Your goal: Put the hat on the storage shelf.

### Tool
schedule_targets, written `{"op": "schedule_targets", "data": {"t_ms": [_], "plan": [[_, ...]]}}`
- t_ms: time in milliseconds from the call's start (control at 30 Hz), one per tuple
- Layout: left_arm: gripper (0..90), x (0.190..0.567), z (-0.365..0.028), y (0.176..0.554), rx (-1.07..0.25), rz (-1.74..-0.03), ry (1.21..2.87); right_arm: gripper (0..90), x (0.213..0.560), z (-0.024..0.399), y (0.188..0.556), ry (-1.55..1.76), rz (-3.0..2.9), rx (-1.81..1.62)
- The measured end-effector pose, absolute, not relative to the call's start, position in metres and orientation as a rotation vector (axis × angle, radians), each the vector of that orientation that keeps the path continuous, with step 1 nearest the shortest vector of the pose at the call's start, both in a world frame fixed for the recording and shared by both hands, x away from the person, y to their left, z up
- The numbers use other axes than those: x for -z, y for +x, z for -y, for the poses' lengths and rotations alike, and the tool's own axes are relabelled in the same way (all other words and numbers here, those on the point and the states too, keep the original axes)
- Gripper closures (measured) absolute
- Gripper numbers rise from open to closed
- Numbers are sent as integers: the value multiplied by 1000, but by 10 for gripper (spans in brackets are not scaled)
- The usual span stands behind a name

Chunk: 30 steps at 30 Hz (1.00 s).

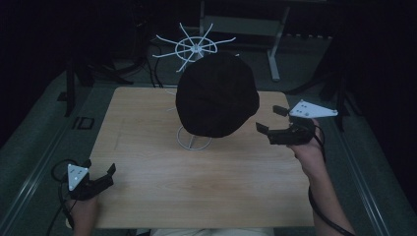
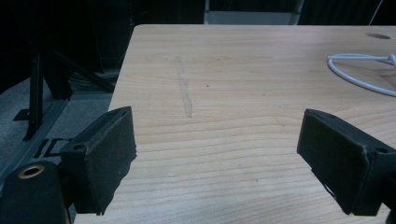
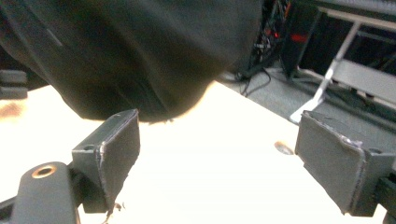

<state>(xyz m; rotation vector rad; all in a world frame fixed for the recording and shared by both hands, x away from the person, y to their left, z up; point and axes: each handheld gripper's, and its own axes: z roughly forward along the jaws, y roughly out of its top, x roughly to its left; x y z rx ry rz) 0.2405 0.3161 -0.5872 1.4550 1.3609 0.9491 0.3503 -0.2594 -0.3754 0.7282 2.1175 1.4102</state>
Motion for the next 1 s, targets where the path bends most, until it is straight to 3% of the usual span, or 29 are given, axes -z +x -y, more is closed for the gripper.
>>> {"op": "schedule_targets", "data": {"t_ms": [633, 1000], "plan": [[122, 587, -316, 241, -949, -1362, 1452, 138, 497, 283, 371, 960, -2164, -1269], [121, 587, -316, 241, -949, -1361, 1453, 138, 540, 313, 363, 1060, -2135, -1224]]}}
